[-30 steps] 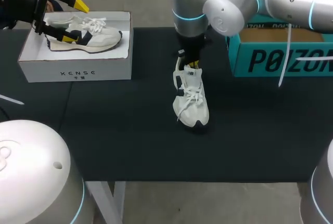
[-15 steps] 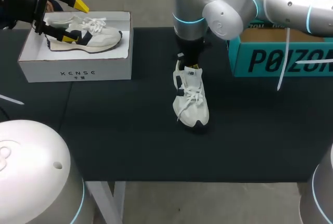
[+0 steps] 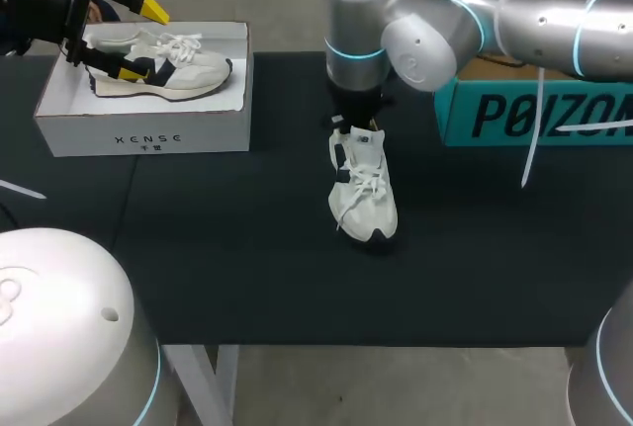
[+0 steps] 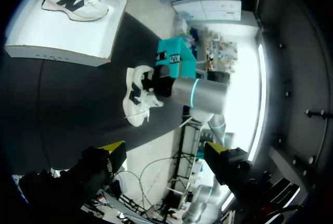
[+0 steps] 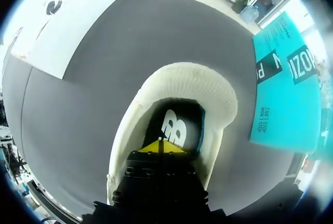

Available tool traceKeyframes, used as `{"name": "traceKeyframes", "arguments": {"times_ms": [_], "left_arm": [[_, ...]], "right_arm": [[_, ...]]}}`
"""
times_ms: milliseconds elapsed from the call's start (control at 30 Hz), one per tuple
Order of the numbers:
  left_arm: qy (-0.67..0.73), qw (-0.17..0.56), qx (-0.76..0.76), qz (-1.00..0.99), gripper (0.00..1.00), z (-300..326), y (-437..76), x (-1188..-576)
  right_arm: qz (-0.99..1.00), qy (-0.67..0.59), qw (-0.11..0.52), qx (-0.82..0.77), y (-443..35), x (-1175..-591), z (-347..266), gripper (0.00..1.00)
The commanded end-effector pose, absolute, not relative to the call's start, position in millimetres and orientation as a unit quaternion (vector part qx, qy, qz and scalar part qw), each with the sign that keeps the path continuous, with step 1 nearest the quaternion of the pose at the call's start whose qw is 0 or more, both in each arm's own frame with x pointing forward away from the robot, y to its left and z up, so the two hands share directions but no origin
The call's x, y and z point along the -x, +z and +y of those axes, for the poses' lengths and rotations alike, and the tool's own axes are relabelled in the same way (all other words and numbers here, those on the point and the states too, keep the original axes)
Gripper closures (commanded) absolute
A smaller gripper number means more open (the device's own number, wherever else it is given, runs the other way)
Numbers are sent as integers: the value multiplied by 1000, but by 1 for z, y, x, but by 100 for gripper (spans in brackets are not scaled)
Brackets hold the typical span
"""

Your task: Take the shoe out of the shoebox, open the shoe tongue, remove and reinsert the insole, then place the shoe into the shoebox

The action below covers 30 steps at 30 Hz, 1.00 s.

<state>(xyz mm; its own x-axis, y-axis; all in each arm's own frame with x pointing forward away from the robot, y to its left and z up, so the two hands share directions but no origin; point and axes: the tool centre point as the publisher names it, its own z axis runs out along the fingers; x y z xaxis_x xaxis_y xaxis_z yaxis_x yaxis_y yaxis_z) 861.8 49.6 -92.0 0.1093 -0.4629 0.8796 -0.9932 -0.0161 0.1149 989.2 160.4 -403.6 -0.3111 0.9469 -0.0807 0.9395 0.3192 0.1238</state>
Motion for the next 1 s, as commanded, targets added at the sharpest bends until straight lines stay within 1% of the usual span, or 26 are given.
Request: {"name": "traceKeyframes", "arguments": {"times_ms": [33,100,300,367,633,1000], "left_arm": [[332,397,-630,-578,0,49,-92,-862],[332,397,-630,-578,0,49,-92,-862],[332,397,-630,-578,0,49,-92,-862],[332,397,-630,-578,0,49,-92,-862],[332,397,-630,-578,0,49,-92,-862],[332,397,-630,-578,0,49,-92,-862]], "right_arm": [[811,31,64,-580,-400,-990,165,100],[813,35,66,-578,-389,-990,166,100],[809,39,107,-577,-353,-991,155,100],[809,36,113,-576,-350,-990,151,100],[809,16,109,-577,-361,-983,141,100],[815,4,82,-573,-398,-973,151,100]]}}
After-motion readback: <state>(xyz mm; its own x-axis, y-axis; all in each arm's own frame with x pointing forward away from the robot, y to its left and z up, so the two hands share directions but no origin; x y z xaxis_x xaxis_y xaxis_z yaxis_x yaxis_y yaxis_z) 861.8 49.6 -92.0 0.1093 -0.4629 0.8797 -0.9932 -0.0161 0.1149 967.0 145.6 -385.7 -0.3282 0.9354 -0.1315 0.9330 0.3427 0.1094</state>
